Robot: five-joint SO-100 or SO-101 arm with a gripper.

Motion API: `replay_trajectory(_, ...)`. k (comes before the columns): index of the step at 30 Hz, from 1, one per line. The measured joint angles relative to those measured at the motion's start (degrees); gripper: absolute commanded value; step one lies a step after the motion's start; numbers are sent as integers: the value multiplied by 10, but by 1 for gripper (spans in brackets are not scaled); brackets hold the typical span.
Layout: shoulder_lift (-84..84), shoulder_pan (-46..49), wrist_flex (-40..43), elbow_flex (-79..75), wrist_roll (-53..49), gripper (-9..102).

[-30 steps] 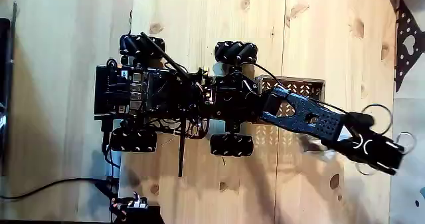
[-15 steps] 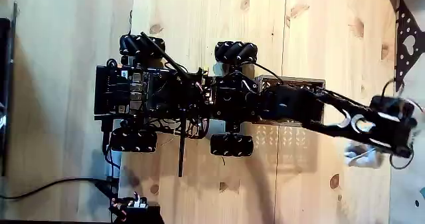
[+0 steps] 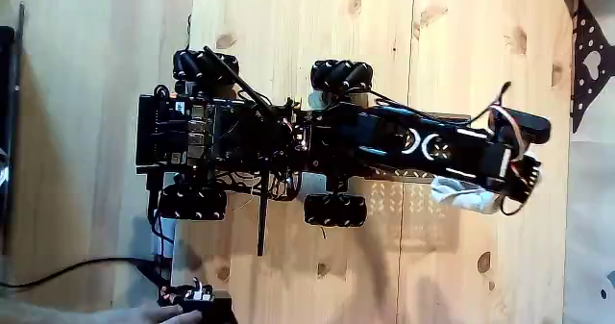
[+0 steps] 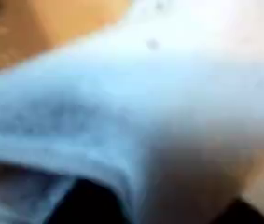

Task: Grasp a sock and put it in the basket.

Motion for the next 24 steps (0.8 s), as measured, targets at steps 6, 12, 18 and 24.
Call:
replay_trajectory(6, 91, -13, -44, 147, -2, -1)
replay_trajectory(12, 173, -36, -45, 237, -2, -1)
replay_trajectory(18, 265, -50, -64, 345, -7, -1)
replay_trajectory(24, 294, -54, -88, 414, -25, 0)
